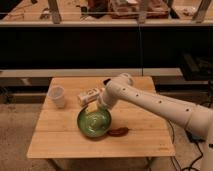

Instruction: Drag the ceramic bowl in a circle

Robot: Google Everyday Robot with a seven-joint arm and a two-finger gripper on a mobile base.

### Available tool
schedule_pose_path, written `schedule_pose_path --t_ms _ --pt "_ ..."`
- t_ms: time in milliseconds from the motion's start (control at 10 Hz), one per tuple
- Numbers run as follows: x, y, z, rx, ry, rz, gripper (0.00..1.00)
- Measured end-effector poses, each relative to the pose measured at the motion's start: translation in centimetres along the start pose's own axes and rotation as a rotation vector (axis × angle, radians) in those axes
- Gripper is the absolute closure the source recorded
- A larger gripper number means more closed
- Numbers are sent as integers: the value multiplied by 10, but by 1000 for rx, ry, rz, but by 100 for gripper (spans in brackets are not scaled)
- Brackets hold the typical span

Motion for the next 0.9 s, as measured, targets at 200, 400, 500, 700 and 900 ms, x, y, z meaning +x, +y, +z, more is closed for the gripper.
schedule_pose_path --t_ms 200,400,500,700,900 --pt "0 20 0 3 -2 18 20" --pt "0 34 -4 4 -5 32 20" --pt "-2 40 -5 1 -4 32 20" --pt "-2 44 -14 -39 6 7 20" --pt "-6 55 -13 -69 -4 -19 20"
